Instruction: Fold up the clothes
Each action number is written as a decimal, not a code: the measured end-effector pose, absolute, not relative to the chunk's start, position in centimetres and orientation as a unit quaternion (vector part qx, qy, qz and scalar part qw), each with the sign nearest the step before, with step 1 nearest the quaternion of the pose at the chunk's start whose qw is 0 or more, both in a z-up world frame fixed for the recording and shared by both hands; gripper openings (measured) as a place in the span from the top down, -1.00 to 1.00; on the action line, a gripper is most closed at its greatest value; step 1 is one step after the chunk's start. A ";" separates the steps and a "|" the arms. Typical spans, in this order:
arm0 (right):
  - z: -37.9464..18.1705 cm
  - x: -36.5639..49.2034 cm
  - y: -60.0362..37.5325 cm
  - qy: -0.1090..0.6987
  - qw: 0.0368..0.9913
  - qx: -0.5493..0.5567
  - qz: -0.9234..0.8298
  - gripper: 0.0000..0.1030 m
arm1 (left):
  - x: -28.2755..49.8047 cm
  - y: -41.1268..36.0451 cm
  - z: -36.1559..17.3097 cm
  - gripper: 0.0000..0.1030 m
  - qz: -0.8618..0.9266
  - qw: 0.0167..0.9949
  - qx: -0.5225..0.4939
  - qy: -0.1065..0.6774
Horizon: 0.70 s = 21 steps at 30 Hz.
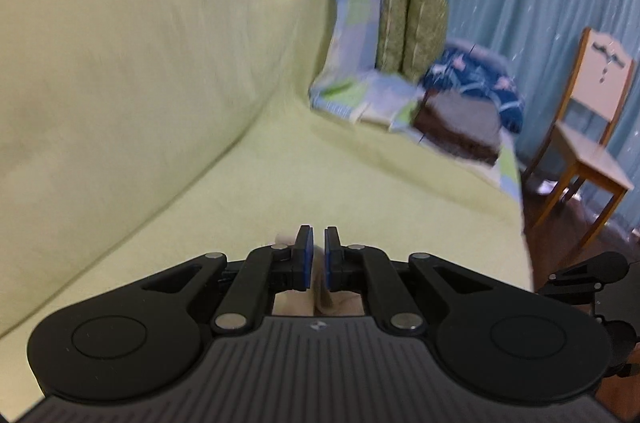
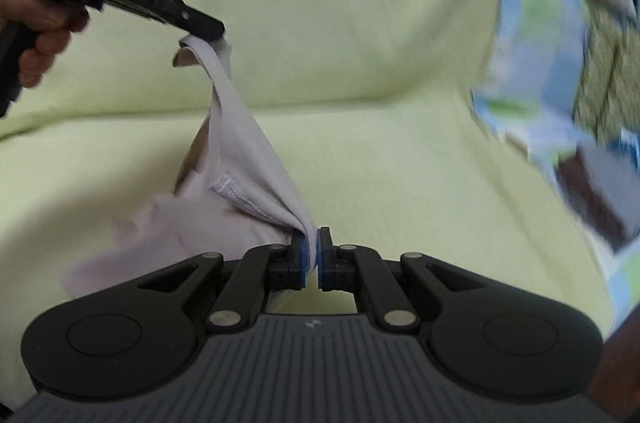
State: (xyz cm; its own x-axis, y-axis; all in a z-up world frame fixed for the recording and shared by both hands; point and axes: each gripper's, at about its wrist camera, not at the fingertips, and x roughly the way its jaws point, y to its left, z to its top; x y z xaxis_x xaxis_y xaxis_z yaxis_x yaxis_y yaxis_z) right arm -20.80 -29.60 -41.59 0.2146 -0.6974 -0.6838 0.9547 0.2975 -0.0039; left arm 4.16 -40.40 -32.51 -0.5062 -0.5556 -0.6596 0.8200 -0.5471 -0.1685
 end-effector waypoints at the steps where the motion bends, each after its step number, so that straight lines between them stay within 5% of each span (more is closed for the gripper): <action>1: -42.4 -21.0 -30.2 0.303 0.744 0.224 -0.552 0.95 | 4.7 -40.8 -33.4 0.36 -0.831 0.415 0.278 0.246; 2: -43.2 -21.3 -30.7 0.308 0.739 0.232 -0.552 0.94 | 5.3 -41.0 -34.0 0.05 -0.828 0.418 0.280 0.249; 4: -44.5 -21.5 -31.5 0.317 0.733 0.244 -0.551 0.93 | 7.0 -41.3 -35.1 -0.04 -0.822 0.418 0.291 0.255; 8: -45.6 -22.4 -31.7 0.322 0.712 0.253 -0.571 0.44 | 10.3 -40.2 -37.8 -0.04 -0.823 0.387 0.348 0.226; 21: -42.8 -19.6 -36.1 0.315 0.767 0.194 -0.524 -0.07 | 8.8 -32.9 -42.9 -0.02 -0.844 0.226 0.483 -0.059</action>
State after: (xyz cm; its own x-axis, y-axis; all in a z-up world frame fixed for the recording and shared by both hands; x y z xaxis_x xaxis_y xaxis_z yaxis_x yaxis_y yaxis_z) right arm -19.62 -36.15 -42.83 0.2522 -0.6819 -0.6866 0.9266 0.3747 -0.0317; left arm 8.82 -32.90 -42.93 -0.4308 -0.4387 -0.7886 0.3240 -0.8908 0.3185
